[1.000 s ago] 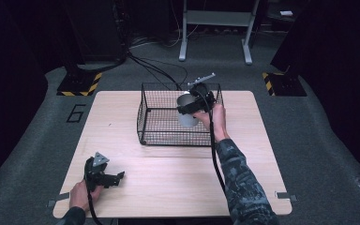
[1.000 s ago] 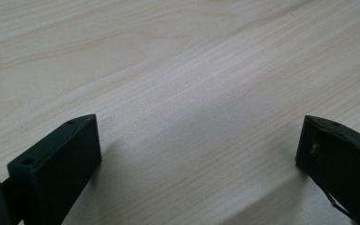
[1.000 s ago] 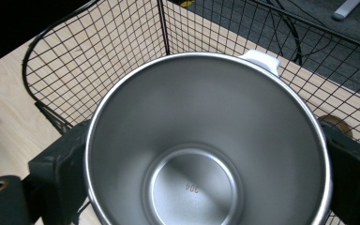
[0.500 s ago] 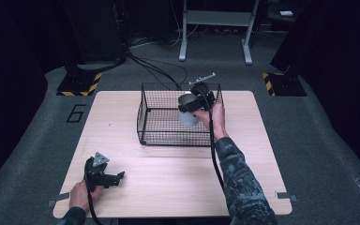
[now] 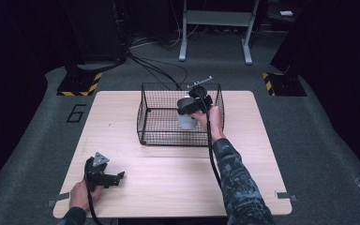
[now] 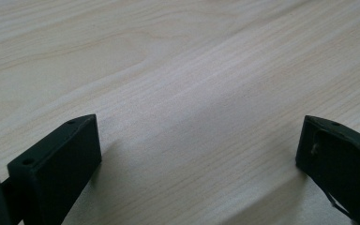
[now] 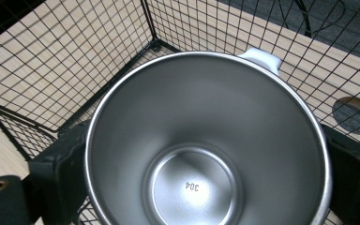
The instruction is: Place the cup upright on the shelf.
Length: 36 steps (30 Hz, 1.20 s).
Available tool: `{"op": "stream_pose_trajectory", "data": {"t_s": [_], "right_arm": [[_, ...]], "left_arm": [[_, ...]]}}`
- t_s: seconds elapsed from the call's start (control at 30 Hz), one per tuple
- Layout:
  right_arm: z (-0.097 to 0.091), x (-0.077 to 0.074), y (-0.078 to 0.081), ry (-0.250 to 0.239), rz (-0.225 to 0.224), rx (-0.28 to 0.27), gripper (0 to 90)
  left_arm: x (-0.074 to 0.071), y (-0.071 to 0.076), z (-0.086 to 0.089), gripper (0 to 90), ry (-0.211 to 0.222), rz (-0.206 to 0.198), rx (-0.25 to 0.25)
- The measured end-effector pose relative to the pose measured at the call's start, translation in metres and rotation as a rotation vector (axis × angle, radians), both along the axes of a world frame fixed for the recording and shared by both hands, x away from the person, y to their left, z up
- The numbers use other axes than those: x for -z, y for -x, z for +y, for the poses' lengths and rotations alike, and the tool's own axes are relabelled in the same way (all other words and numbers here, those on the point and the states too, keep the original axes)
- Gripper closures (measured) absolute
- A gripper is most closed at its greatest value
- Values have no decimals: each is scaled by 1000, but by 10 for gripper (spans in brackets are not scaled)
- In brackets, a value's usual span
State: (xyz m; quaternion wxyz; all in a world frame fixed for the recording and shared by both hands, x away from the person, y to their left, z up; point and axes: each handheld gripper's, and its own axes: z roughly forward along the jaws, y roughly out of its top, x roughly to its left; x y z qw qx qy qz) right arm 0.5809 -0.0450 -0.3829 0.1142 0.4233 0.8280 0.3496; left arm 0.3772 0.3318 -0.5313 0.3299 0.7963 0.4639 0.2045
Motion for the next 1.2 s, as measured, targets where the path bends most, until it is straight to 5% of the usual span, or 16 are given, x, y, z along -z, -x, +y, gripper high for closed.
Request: {"op": "stream_pose_trajectory", "data": {"t_s": [1.2], "right_arm": [[22, 31, -13, 85, 99, -21, 58]], "left_arm": [[0, 0, 0, 2, -2, 6, 5]]}}
